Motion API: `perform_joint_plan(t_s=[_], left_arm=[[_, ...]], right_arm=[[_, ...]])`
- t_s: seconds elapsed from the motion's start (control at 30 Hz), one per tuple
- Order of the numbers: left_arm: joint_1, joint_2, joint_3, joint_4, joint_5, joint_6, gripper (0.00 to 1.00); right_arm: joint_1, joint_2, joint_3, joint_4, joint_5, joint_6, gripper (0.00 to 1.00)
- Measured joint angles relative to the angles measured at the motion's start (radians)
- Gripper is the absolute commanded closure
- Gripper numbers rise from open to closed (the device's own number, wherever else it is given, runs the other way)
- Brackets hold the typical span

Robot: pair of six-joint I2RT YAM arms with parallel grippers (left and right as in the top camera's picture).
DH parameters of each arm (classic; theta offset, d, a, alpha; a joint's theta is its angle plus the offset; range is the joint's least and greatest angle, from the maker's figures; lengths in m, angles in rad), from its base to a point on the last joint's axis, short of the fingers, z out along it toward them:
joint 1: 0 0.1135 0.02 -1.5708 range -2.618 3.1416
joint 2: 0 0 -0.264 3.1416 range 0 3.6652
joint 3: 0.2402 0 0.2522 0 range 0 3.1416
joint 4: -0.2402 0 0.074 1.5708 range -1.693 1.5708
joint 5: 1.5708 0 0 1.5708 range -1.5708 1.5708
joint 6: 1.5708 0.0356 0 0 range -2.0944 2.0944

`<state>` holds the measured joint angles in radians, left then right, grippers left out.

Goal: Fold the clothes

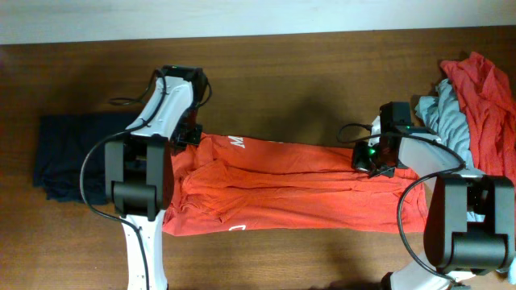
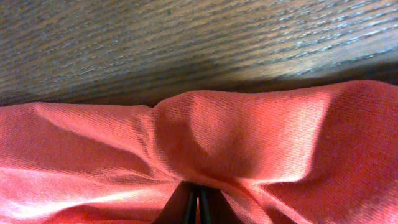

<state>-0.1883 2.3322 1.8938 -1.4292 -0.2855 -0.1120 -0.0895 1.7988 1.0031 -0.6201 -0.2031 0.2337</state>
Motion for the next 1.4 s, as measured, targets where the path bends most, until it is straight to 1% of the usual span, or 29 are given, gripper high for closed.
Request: perform_joint_plan(t_s=[0.03,0.13,0.17,0.2,0.33,0.53,0.83,1.0,1.13,1.23,1.27,1.33,1.37,1.4], left_arm=[[0.005,0.000,0.000,0.000,0.001,-0.003,0.99],[0.022,0.000,0.000,0.016,0.034,-0.013,0.92],[0.023,-0.003,0.000,0.027,0.052,-0.016,0.87],[0.023,-0.006,0.000,0.039,0.074,-0.016,0.85],[0.003,-0.027,0.000,0.091,0.135,-0.025,0.84],[-0.056,-0.036,0.000,0.156,0.163,-0.042,0.85],[-0.142,-0.036,0.000,0.163,0.068,-0.108,0.85],[-0.156,-0.039,0.000,0.159,-0.032,-0.162,0.85],[-0.154,-0.068,0.000,0.160,-0.085,-0.182,0.83],[-0.154,-0.116,0.000,0.159,-0.093,-0.187,0.76],[-0.154,-0.132,0.000,0.159,-0.093,-0.192,0.72],[-0.154,-0.160,0.001,0.158,-0.085,-0.194,0.58],[-0.154,-0.169,0.001,0.159,-0.077,-0.193,0.53],[-0.154,-0.173,0.002,0.159,-0.069,-0.198,0.51]], right_arm=[[0.000,0.000,0.000,-0.002,0.001,0.002,0.91],[0.000,-0.001,0.000,-0.007,0.008,0.003,0.93],[0.000,-0.001,0.000,-0.009,0.010,0.003,0.95],[0.000,-0.001,0.001,-0.011,0.013,0.004,0.95],[0.000,-0.003,0.001,-0.020,0.023,0.006,0.95],[0.000,-0.002,0.001,-0.020,0.023,0.006,0.96],[0.000,0.011,0.014,-0.030,0.022,0.007,0.96],[0.000,0.011,0.014,-0.031,0.022,0.006,0.96],[0.000,0.011,0.017,-0.033,0.010,-0.014,0.94],[-0.007,0.010,0.018,-0.033,-0.037,-0.058,0.94],[-0.008,0.010,0.018,-0.034,-0.058,-0.070,0.94],[-0.007,0.010,0.017,-0.037,-0.118,-0.090,0.94],[-0.005,0.010,0.017,-0.038,-0.147,-0.101,0.94],[-0.004,0.010,0.017,-0.040,-0.174,-0.112,0.95]])
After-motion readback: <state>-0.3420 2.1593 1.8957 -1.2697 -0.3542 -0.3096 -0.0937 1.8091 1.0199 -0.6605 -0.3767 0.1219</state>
